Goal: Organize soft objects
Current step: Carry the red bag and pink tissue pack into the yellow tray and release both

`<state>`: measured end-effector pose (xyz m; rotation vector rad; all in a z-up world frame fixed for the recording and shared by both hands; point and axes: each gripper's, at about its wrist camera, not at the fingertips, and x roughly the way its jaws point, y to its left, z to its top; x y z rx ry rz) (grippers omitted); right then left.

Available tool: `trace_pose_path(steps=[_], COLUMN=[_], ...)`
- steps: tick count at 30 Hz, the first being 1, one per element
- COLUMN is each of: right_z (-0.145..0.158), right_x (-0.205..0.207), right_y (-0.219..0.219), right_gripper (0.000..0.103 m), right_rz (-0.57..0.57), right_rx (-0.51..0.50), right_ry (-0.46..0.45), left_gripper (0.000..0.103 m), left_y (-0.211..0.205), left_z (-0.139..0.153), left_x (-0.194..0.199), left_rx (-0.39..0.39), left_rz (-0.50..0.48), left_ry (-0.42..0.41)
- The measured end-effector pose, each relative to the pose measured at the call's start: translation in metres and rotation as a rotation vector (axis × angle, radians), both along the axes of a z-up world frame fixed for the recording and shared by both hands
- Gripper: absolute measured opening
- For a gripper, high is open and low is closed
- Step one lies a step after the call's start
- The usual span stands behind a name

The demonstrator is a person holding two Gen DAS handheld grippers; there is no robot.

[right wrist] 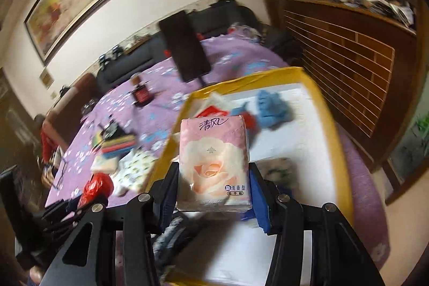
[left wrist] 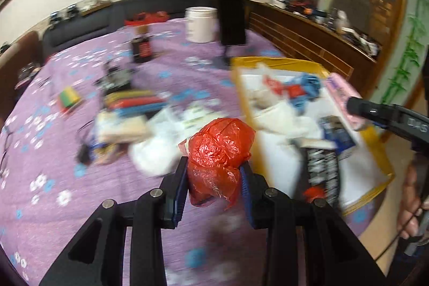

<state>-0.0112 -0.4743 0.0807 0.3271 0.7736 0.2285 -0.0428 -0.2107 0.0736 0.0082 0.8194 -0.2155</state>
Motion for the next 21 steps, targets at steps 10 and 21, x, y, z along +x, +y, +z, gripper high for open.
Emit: trace_pose_path(steps=[10, 21], right_z=[-0.005, -0.029], right_x=[0.044, 0.097], right_y=[-0.046, -0.053], right_gripper=[0.053, 0.053], right_rz=[-0.061, -0.022], right_rx=[-0.022, 0.001], right_ry=[0.100, 0.244], left_gripper=[0.034, 0.034], left_y=[-0.097, -0.162], left_z=[0.005, -0.025], left_x=[0.042, 0.104], left_rx=[0.001, 0.006], left_rz=[-0.161, -0.161], left_ry=[0.084, 0.284])
